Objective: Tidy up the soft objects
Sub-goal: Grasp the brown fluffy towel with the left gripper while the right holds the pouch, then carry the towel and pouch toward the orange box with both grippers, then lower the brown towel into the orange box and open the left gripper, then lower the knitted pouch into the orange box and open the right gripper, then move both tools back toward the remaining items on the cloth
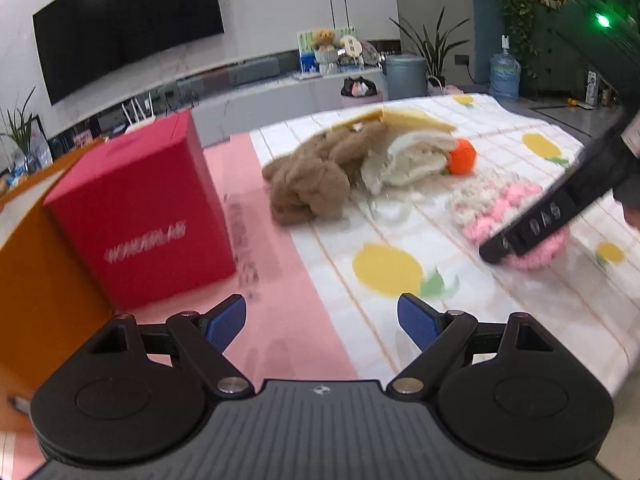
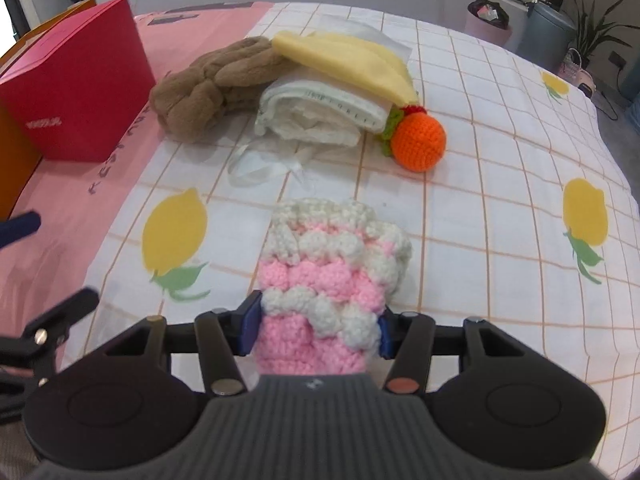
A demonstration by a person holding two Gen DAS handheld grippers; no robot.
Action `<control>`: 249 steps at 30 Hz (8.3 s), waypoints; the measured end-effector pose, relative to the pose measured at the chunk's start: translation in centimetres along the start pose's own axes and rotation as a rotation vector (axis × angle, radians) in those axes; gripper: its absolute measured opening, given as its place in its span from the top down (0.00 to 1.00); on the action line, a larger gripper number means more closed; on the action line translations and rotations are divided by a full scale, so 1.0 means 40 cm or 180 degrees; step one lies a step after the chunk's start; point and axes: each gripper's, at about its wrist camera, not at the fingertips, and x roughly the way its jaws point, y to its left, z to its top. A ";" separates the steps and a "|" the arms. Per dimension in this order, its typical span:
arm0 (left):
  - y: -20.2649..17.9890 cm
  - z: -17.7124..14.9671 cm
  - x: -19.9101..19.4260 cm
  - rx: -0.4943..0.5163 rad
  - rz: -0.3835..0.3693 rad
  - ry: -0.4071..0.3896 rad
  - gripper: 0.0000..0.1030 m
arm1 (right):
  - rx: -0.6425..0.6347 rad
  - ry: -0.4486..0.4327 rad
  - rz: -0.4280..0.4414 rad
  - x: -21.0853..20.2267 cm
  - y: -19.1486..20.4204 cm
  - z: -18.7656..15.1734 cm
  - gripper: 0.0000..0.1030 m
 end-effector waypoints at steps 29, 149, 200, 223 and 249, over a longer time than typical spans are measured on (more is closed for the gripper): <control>0.050 0.236 0.287 0.0125 -0.0133 0.0162 0.48 | -0.0082 -0.0117 0.0034 0.006 -0.012 0.007 0.44; 0.719 0.202 0.222 -0.0475 0.0333 0.0779 0.20 | -0.0836 -0.1090 0.0916 -0.151 0.778 0.246 0.57; 0.898 0.047 -0.199 -0.1039 0.0592 -0.0095 0.09 | -0.0487 -0.0315 0.0355 -0.013 0.934 0.369 0.56; 0.930 0.024 -0.178 -0.1110 0.0551 0.0170 0.09 | -0.0879 -0.0308 -0.0244 0.019 0.996 0.374 0.16; 0.785 0.123 -0.303 -0.0791 0.0147 -0.0119 0.09 | -0.0603 -0.0908 -0.0313 -0.231 0.862 0.252 0.03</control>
